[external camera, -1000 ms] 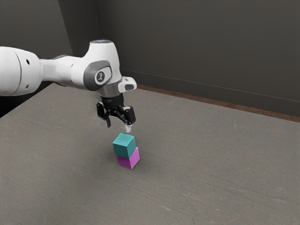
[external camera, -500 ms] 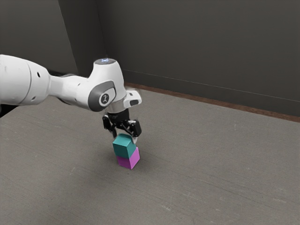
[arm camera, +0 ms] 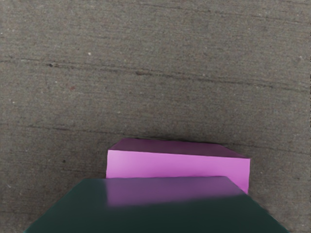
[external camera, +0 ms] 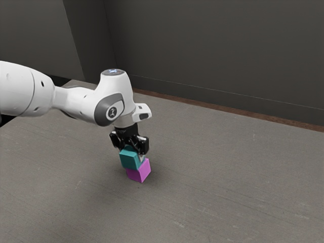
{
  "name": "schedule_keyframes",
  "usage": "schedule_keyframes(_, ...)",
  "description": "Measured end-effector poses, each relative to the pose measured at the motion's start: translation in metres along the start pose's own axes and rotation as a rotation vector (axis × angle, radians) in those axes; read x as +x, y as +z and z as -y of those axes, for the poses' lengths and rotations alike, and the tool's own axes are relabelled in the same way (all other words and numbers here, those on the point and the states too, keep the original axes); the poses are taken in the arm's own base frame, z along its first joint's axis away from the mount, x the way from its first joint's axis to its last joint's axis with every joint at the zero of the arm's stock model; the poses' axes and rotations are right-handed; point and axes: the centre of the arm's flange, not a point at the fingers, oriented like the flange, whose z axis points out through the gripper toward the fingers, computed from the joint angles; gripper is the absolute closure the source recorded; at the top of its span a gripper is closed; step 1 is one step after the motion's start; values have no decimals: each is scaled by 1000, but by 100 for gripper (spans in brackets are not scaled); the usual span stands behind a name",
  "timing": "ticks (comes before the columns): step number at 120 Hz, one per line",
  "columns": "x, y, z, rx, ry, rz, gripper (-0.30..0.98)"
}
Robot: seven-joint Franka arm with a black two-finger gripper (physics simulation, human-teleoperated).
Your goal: Pick up the blue block with one arm, and put the blue block on the table with one arm
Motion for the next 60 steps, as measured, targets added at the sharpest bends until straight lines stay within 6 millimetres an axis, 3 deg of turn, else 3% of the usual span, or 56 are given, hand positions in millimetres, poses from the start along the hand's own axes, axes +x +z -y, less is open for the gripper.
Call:
schedule_keyframes(28,1,-16,-4,9,3,-5,30)
schedule_keyframes(35,0,-18,-34,11,56,-9,29)
schedule_keyframes(49,-8,-4,-122,3,196,1,30)
schedule_keyframes(60,-19,9,-160,12,256,15,30)
